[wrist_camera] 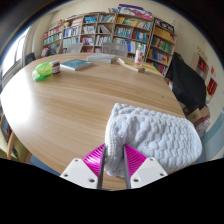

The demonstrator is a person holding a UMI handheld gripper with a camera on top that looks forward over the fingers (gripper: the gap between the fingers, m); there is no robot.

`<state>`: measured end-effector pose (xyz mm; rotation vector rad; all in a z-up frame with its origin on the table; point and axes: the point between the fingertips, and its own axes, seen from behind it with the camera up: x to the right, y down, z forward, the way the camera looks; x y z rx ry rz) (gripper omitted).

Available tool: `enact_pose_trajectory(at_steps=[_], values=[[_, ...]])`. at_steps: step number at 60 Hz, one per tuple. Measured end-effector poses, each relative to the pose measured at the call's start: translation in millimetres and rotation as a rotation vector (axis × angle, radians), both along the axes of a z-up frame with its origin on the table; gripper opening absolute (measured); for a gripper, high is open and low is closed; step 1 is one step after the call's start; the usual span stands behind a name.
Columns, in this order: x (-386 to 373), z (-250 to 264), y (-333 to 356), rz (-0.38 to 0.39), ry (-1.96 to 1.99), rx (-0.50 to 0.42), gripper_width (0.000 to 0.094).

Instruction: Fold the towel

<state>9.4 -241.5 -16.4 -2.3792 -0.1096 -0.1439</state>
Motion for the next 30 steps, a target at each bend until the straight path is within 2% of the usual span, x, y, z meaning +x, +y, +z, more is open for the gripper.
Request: enact_pose_trajectory(at_steps=[2, 5, 7, 15, 19, 24, 30], values=[[-0.7, -0.4, -0.1, 0.01, 0.01, 0.003, 0.0245], [6.5, -0.3, 1.9, 0.011, -0.007, 0.01, 0.0066], [5.5, -0.3, 3.3, 0.015, 0.0, 0.017, 0.0046], [4.0, 0.6, 2.5, 0.05, 0.044, 0.031, 0.0024], [4.6, 20.1, -0.1, 0.068, 0.077, 0.029, 0.0022], [19.1, 66.4, 1.4, 0.042, 0.137, 0.088, 0.0022], [65.6, 124.3, 4.6, -0.041, 0.207, 0.169, 0.0023]])
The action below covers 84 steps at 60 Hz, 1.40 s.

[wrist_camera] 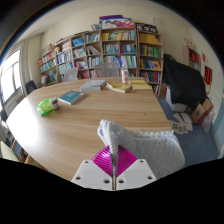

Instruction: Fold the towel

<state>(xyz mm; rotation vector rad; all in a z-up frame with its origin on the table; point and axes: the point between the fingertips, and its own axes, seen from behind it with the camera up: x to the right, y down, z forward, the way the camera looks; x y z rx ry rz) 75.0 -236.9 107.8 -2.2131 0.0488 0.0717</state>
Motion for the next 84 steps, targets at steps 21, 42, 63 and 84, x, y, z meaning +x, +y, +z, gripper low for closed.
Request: enact_pose_trajectory(at_steps=[21, 42, 63, 84], values=[[189.8, -63.1, -22.8, -0.234, -0.045, -0.139, 0.0027], [211.5, -99.7, -30.3, -0.308, -0.087, -0.201, 0.0171], [217.1, -15.5, -126.4, -0.511, -0.143, -0.181, 0.0847], [135.6, 67.1, -224.8, -0.489, -0.077, -0.116, 0.0843]])
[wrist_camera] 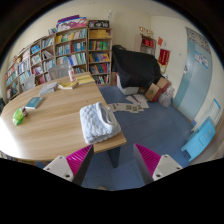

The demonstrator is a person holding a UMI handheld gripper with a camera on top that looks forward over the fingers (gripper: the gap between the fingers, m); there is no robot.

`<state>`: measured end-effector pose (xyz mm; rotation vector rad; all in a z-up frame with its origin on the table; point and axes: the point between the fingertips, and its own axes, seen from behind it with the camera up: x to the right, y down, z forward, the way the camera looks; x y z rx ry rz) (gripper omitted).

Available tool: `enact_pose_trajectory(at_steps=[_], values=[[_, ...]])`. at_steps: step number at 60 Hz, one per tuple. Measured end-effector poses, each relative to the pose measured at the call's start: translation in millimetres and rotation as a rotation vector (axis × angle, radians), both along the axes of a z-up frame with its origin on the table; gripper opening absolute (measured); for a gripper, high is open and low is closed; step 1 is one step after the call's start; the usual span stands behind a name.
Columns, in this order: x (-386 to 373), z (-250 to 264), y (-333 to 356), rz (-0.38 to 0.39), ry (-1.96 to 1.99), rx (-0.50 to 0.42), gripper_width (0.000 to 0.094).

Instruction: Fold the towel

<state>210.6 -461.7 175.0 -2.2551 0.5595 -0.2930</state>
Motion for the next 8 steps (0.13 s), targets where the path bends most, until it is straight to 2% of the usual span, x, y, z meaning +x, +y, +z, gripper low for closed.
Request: enact_pose_trajectory(at_steps=[8], values=[[4.8, 0.4, -8.2, 0.026, 0.041, 0.01, 0.0841]])
